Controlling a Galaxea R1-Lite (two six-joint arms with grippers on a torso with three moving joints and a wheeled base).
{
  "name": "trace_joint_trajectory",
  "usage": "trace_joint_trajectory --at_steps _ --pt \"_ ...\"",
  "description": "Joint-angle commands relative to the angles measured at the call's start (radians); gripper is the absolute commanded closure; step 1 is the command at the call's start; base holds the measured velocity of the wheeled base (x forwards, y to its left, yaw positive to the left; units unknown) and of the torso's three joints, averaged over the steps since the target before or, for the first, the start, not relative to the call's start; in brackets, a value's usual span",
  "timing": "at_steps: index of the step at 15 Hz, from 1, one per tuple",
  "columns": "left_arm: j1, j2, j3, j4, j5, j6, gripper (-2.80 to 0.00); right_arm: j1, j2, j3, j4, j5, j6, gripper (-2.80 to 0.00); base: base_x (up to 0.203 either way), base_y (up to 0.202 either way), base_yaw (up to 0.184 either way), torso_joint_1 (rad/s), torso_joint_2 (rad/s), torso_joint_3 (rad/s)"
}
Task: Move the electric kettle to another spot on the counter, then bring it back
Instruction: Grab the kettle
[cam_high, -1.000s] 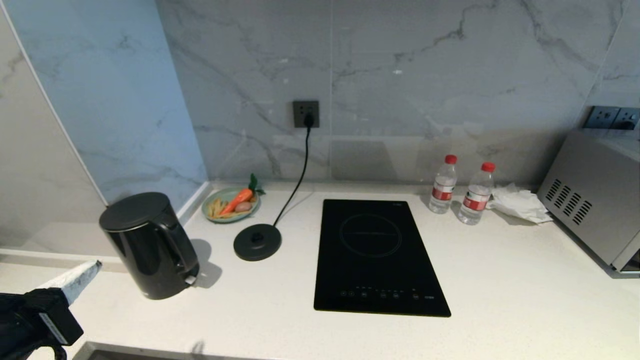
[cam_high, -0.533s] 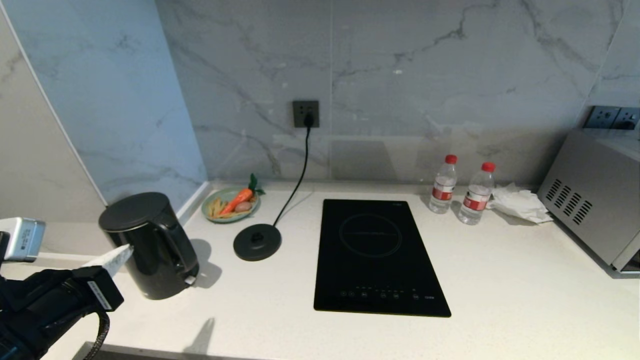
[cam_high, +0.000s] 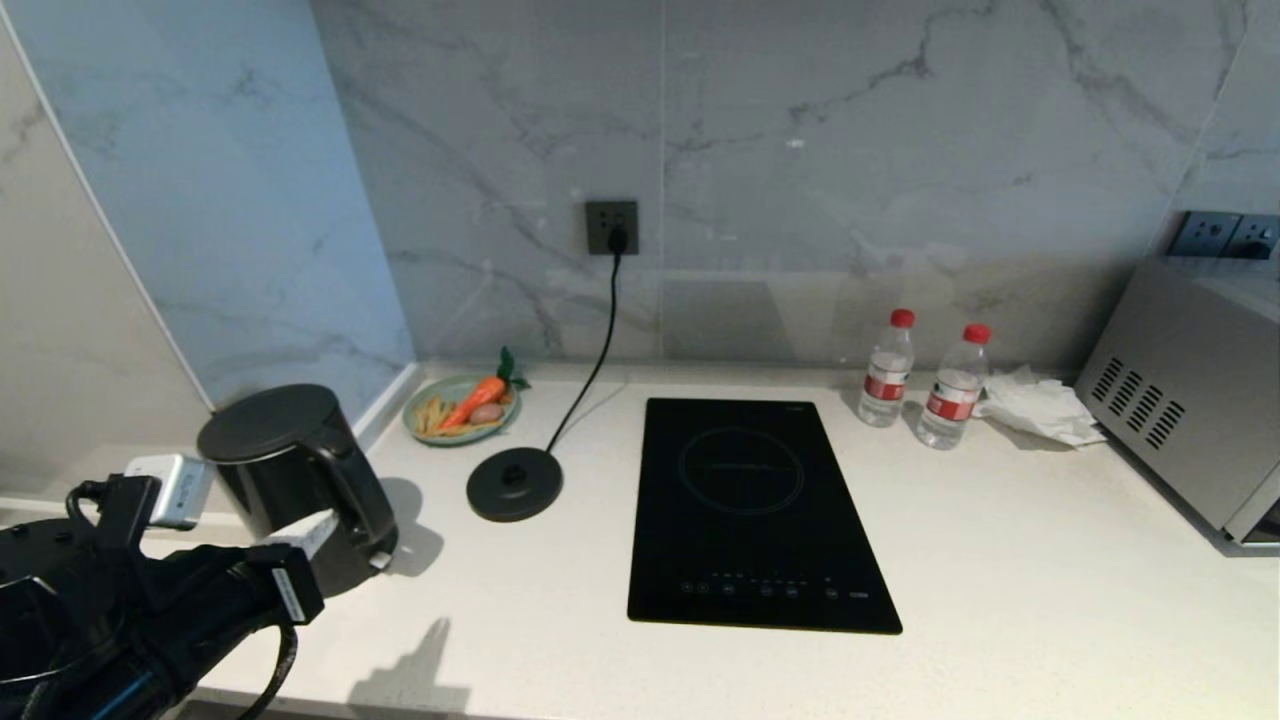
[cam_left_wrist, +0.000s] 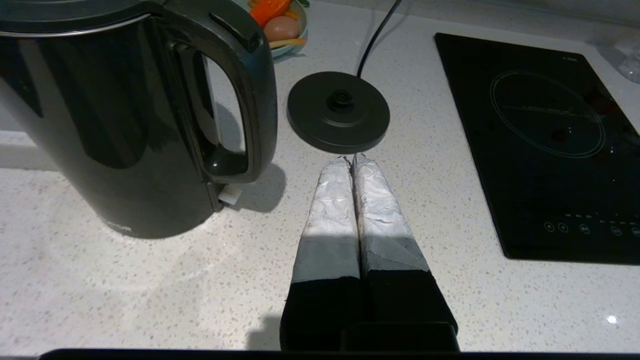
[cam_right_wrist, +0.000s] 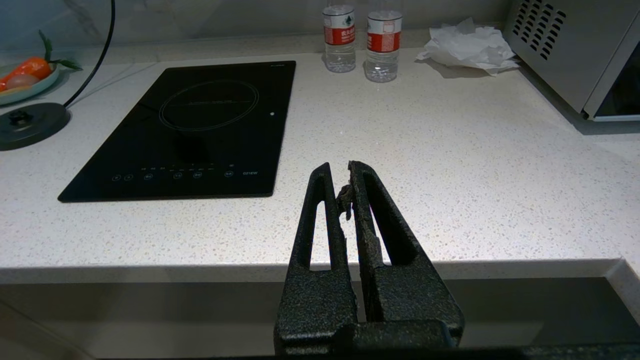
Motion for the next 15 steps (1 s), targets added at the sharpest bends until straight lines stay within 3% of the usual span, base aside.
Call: trace_joint_trajectory --at_steps 1,3,4,15 --pt "-0.002 0.155 0.029 -0.151 0.003 -0.001 0.0 0.0 0.0 0.0 0.0 0.0 0.0 0.0 0.0 0.0 0.0 0.0 0.0 0.0" --pt "0.001 0.188 0.039 -0.203 0.002 -0.003 0.0 0.0 0.0 0.0 0.0 0.0 0.0 0.0 0.0 0.0 0.0 0.0 0.0 0.0" --pt "0.002 0.177 0.044 -0.203 0.002 -0.004 -2.8 0.0 0.0 0.0 -0.001 0.0 0.0 0.0 0.0 0.0 0.0 0.0 0.0 0.0" --pt "0.018 0.229 0.033 -0.203 -0.002 -0.006 -2.8 0.0 0.0 0.0 0.0 0.0 0.0 0.0 0.0 0.0 0.0 0.0 0.0 0.0"
